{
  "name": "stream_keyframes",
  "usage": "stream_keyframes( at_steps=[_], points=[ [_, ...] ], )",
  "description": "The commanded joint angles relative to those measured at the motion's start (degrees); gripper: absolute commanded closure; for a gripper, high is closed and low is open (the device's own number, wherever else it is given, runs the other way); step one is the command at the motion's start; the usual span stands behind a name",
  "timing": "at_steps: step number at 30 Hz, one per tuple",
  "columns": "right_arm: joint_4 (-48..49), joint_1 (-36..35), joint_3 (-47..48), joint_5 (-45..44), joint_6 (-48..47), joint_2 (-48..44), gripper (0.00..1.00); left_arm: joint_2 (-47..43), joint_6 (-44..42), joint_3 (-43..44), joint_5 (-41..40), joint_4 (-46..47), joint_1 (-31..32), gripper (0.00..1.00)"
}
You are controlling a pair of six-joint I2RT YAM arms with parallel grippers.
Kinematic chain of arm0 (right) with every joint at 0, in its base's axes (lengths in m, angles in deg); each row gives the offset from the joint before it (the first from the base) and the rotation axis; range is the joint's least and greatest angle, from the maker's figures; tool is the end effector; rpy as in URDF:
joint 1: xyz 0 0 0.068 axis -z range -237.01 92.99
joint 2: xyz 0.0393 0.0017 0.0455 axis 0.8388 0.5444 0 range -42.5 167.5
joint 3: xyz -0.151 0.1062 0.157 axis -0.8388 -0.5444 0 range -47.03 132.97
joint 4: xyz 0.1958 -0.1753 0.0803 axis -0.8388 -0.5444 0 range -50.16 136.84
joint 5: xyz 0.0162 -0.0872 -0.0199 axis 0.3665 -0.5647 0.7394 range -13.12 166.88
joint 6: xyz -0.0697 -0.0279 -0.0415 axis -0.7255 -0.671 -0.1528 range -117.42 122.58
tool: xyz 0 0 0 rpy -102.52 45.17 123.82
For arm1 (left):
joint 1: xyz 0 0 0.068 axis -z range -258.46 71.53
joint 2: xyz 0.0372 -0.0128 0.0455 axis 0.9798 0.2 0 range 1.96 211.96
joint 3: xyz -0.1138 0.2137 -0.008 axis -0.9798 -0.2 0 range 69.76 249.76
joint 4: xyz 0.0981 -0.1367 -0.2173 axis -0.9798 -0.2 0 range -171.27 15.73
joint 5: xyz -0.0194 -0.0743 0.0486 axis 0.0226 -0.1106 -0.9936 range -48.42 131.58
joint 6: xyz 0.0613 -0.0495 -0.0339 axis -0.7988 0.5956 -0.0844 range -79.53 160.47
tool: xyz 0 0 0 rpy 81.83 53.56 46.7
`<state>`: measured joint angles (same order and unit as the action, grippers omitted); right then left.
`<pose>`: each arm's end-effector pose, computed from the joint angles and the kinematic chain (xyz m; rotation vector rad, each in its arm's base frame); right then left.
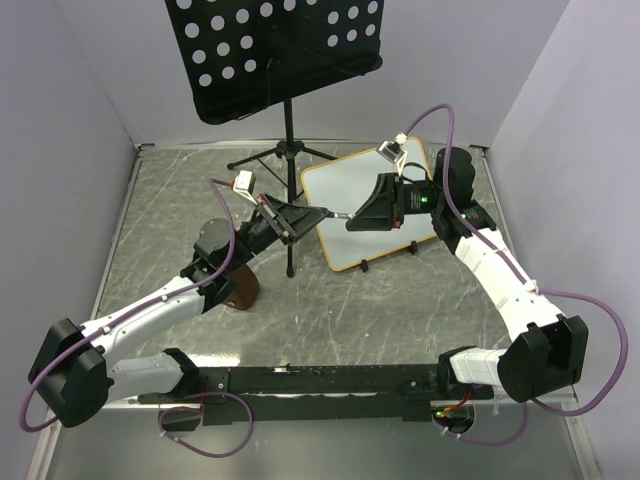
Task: Write a sentence on the whiteboard
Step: Open the pen cap from the whiteboard marker.
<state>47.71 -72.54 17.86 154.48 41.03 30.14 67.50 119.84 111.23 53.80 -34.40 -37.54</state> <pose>0.2743 0.1528 0.3490 -0.7944 1.7829 1.7784 0.2368 -0.2264 0.3143 -0.3053 1.5474 -1.8744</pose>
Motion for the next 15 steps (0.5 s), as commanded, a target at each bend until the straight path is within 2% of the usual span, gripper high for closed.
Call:
stream_keyframes(
  at_steps=[1, 7, 10, 11, 12, 15],
  points=[
    [-0.6, -1.2, 4.0, 4.0, -3.1, -0.2, 0.58, 0.7, 0.4, 1.2, 3.3, 1.0, -0.7, 0.99],
    [-2.9, -2.0, 4.3, 4.2, -4.3, -0.2, 0.62, 0.6, 0.4, 1.2, 3.7, 0.9, -0.7, 0.99],
    [-4.0, -2.5, 4.7, 4.4, -5.2, -0.1, 0.74, 0.8, 0.4, 1.4, 3.9, 1.1, -0.7, 0.99],
    [-4.3, -2.6, 4.8, 4.5, -5.3, 0.1, 0.91, 0.7, 0.5, 1.4, 3.9, 1.3, -0.8, 0.99],
    [-4.4, -2.8, 4.8, 4.7, -5.3, 0.1, 1.0, 0.7, 0.4, 1.3, 3.9, 1.3, -0.8, 0.99],
    [-6.6, -2.6, 5.3, 6.1, -6.9, 0.0, 1.0, -0.4, -0.3, 0.9, 3.3, 1.5, -1.0, 0.99]
  ],
)
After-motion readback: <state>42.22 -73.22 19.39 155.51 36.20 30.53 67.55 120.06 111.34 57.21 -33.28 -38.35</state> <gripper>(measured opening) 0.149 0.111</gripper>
